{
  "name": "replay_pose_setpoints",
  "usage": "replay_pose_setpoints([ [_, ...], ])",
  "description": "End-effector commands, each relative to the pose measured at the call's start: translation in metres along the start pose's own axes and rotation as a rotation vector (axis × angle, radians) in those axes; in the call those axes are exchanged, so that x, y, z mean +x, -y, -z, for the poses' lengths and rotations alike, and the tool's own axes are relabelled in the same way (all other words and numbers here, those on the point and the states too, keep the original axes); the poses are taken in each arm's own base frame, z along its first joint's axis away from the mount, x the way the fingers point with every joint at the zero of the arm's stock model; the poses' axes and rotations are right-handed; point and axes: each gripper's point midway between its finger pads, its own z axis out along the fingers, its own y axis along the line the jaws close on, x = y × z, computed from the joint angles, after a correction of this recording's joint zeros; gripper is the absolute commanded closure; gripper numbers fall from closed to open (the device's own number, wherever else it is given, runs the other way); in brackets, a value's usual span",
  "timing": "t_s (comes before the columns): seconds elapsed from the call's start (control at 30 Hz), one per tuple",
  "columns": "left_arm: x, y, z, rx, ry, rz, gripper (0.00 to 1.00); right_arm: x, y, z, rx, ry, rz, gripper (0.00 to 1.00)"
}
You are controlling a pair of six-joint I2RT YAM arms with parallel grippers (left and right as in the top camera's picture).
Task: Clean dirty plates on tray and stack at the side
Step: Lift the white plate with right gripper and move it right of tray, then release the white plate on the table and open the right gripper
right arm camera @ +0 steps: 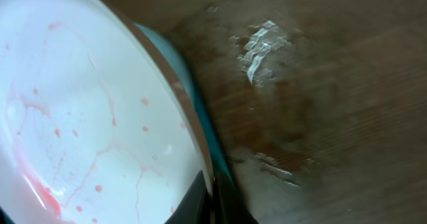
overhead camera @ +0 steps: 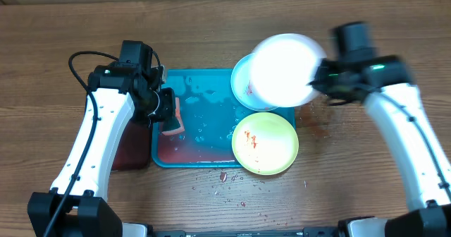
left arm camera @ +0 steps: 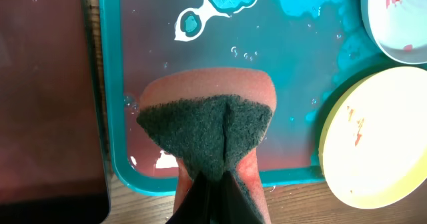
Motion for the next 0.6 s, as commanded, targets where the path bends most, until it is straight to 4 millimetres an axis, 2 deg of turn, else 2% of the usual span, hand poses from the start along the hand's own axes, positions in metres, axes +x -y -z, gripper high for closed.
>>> replay_pose_setpoints([
  [0.0, -0.001, 0.001, 0.000, 0.011, 0.001, -0.006, 0.96, 0.005, 0.050, -0.010, -0.039, -0.102, -0.115, 0.96],
  [0.17, -0.001, 0.001, 0.000, 0.011, 0.001, -0.006, 0.96, 0.017, 0.117, -0.041, 0.037, -0.135, -0.283, 0.96],
  [0.27, -0.001, 0.001, 0.000, 0.011, 0.001, -0.006, 0.96, 0.024, 0.143, -0.059, 0.054, -0.123, -0.347, 0.96],
  [0.33, -0.001, 0.001, 0.000, 0.011, 0.002, -0.006, 0.96, 0.028, 0.157, -0.075, 0.065, -0.095, -0.368, 0.96],
  [0.43, -0.001, 0.001, 0.000, 0.011, 0.002, -0.006, 0.96, 0.033, 0.169, -0.087, 0.104, -0.066, -0.376, 0.96],
  [0.57, -0.001, 0.001, 0.000, 0.011, 0.002, -0.006, 0.96, 0.034, 0.173, -0.100, 0.103, -0.042, -0.372, 0.96],
])
